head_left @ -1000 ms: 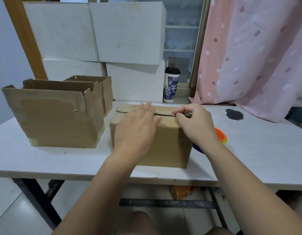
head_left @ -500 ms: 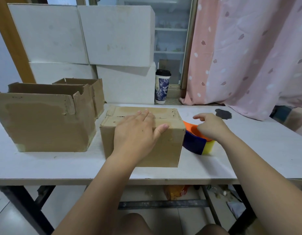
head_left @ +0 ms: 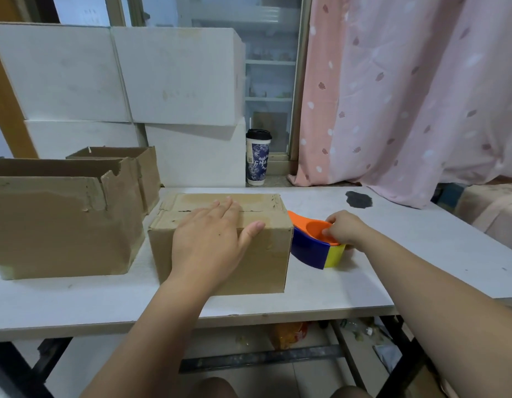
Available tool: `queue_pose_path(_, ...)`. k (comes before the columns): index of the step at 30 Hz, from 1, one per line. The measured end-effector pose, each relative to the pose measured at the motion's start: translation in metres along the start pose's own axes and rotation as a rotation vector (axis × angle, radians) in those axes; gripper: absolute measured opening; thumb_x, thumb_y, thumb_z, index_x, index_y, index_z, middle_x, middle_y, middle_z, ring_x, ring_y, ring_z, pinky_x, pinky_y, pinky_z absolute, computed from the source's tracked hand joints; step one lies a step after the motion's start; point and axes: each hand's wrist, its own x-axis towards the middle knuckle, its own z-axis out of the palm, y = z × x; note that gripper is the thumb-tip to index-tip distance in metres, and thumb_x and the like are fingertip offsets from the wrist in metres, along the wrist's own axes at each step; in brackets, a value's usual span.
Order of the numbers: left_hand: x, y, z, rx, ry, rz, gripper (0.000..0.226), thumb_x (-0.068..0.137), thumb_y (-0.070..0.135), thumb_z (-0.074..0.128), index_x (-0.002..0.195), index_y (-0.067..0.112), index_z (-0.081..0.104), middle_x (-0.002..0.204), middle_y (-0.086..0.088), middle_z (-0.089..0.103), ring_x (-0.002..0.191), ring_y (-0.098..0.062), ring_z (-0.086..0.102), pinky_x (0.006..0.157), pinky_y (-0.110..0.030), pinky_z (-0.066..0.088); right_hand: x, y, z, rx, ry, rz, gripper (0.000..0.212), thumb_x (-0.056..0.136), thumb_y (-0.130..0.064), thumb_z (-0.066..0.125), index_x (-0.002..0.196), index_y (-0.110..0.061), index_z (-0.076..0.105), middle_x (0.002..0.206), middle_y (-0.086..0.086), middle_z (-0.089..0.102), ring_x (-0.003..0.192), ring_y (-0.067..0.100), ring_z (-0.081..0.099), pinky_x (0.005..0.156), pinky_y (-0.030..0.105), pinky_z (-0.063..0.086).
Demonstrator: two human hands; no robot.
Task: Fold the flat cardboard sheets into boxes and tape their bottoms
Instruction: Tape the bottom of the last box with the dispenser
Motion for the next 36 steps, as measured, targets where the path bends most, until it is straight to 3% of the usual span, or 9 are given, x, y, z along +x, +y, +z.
queue_pose_path(4,0.0,0.001,-0.001,0.013,-0.004,-0.01,0.1,0.069,0.07,-0.017,0.141,0.03,0.039,0.149,0.011,0.035,0.138,-0.008,0.03,0.109,-0.028,0.022,0.0,0.009,0.0,0.066,0.043,0.014,0.015,0.09,-0.01,0.056,0.101,-0.011,0.067,0.098,0.016,0.062,0.088,0.03,0.057,0.071,0.039,0.053)
queue_pose_path(10,0.0,0.002,-0.002,0.016,-0.003,-0.021,0.097,0.071,0.071,-0.014,0.141,0.031,0.039,0.149,0.012,0.035,0.138,-0.008,0.03,0.109,-0.028,0.023,0.002,0.017,-0.002,0.161,0.088,0.01,0.018,0.089,-0.011,0.059,0.104,-0.014,0.069,0.083,0.005,0.058,0.088,0.025,0.057,0.073,0.034,0.05)
queue_pose_path(13,-0.001,0.002,-0.002,0.019,0.001,-0.025,0.096,0.071,0.071,-0.013,0.14,0.031,0.041,0.148,0.012,0.037,0.137,-0.008,0.031,0.108,-0.028,0.023,0.004,0.018,-0.002,0.187,0.094,0.028,0.028,0.089,-0.012,0.057,0.115,-0.018,0.066,0.104,0.007,0.062,0.1,0.026,0.058,0.077,0.033,0.051)
queue_pose_path(15,-0.002,0.002,-0.003,0.02,-0.001,-0.028,0.095,0.072,0.071,-0.012,0.139,0.031,0.042,0.148,0.012,0.037,0.137,-0.009,0.032,0.107,-0.028,0.024,0.002,0.014,0.0,0.181,0.223,-0.013,0.03,0.089,-0.026,0.057,0.119,-0.022,0.062,0.12,0.006,0.061,0.111,0.026,0.055,0.084,0.032,0.046)
queue_pose_path(18,-0.002,0.002,-0.003,0.026,-0.003,-0.028,0.094,0.074,0.071,-0.011,0.14,0.03,0.041,0.148,0.01,0.038,0.137,-0.01,0.033,0.108,-0.029,0.025,-0.012,0.0,0.007,-0.026,0.462,-0.146,0.043,0.085,-0.059,0.051,0.112,-0.027,0.059,0.114,0.005,0.059,0.108,0.026,0.052,0.076,0.035,0.043)
queue_pose_path(23,-0.002,0.003,-0.004,0.01,-0.004,-0.027,0.093,0.073,0.071,-0.01,0.14,0.03,0.042,0.148,0.01,0.037,0.137,-0.009,0.032,0.108,-0.029,0.022,-0.036,-0.026,0.034,-0.496,0.249,-0.189,0.072,0.077,-0.083,0.037,0.119,-0.025,0.043,0.104,0.003,0.064,0.084,0.026,0.054,0.064,0.033,0.033)
queue_pose_path(26,-0.004,0.003,-0.005,0.011,0.005,-0.026,0.093,0.073,0.071,-0.009,0.14,0.03,0.041,0.149,0.011,0.036,0.137,-0.009,0.032,0.107,-0.027,0.02,-0.037,-0.038,0.042,-0.523,0.253,-0.158,0.069,0.082,-0.074,0.045,0.124,-0.02,0.042,0.105,0.003,0.064,0.09,0.026,0.059,0.061,0.029,0.032)
queue_pose_path(31,-0.007,0.003,-0.006,0.009,0.009,-0.027,0.094,0.073,0.071,-0.008,0.141,0.028,0.041,0.148,0.01,0.037,0.137,-0.008,0.032,0.106,-0.026,0.02,-0.031,-0.04,0.04,-0.515,0.286,-0.162,0.043,0.094,-0.035,0.051,0.131,-0.014,0.041,0.113,0.006,0.063,0.094,0.027,0.059,0.06,0.03,0.032)
queue_pose_path(36,-0.003,0.003,-0.004,0.024,0.002,-0.024,0.094,0.074,0.071,-0.01,0.141,0.029,0.04,0.148,0.011,0.037,0.136,-0.009,0.033,0.108,-0.029,0.024,-0.027,-0.024,0.036,-0.414,0.271,-0.175,0.051,0.092,-0.035,0.055,0.138,-0.023,0.035,0.115,0.005,0.063,0.092,0.024,0.059,0.057,0.03,0.037)
